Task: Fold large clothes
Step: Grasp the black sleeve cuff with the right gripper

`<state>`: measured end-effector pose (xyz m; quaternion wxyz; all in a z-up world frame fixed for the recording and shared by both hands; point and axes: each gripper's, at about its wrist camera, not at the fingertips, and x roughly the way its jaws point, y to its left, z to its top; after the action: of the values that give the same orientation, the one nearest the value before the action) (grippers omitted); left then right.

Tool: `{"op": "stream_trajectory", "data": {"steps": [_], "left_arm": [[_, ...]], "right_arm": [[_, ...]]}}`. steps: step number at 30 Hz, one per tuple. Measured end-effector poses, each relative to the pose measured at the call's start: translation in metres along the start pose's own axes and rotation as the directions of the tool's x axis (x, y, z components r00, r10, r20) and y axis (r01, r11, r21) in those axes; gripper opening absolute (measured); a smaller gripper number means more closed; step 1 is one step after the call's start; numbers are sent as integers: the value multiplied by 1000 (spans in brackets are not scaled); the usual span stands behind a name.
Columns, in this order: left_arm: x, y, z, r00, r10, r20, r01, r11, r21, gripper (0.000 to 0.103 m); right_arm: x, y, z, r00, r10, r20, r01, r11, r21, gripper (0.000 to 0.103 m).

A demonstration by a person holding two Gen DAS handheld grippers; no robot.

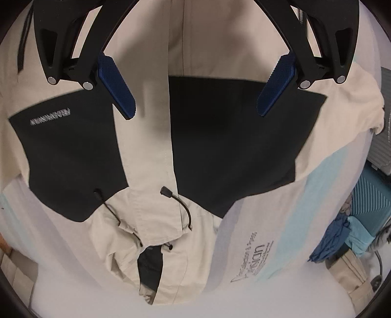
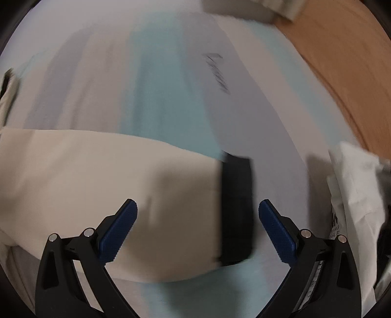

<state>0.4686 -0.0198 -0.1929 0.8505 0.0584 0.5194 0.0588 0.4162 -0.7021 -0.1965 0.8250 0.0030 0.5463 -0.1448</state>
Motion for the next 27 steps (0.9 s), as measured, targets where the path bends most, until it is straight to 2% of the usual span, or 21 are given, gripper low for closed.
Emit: {"op": "stream_trajectory", "data": {"steps": [3, 5, 8, 11, 12, 13, 18, 19, 23, 27], "left_arm": [[19, -1, 1, 1000, -3, -29, 2, 1000, -10, 97], [26, -3, 1, 999, 0, -37, -1, 1000, -8, 97], [30, -5, 2, 999, 6, -44, -6, 1000, -7, 97], [30, -4, 2, 999, 5, -47, -6, 1000, -6, 97], [30, -4, 2, 999, 4, -49, -5, 1000, -11, 97], [30, -3, 3, 999, 6, -50, -7, 1000, -20, 97], [25, -14, 1, 999, 6, -38, -5, 1000, 4, 97], [24, -16, 1, 999, 9, -35, -9, 1000, 13, 97], [20, -22, -5, 999, 18, -36, -18, 1000, 10, 97], [21, -15, -8, 998, 25, -49, -26, 999, -31, 97]], "right_arm": [[21, -29, -7, 997, 63, -51, -59, 996, 65, 96], [37, -41, -11, 989, 119, -91, -108, 987, 115, 93], [55, -58, -17, 973, 203, -107, -178, 962, 208, 89], [60, -59, -21, 973, 205, -110, -179, 960, 214, 82], [60, -58, -21, 973, 205, -106, -179, 960, 214, 75], [59, -58, -21, 973, 206, -102, -182, 961, 207, 73], [64, -68, -29, 960, 265, -87, -237, 940, 244, 74], [65, -66, -29, 963, 253, -92, -227, 947, 228, 74], [60, -62, -26, 966, 236, -104, -211, 955, 207, 57], [41, -70, -17, 954, 279, -108, -237, 927, 292, 52]]}}
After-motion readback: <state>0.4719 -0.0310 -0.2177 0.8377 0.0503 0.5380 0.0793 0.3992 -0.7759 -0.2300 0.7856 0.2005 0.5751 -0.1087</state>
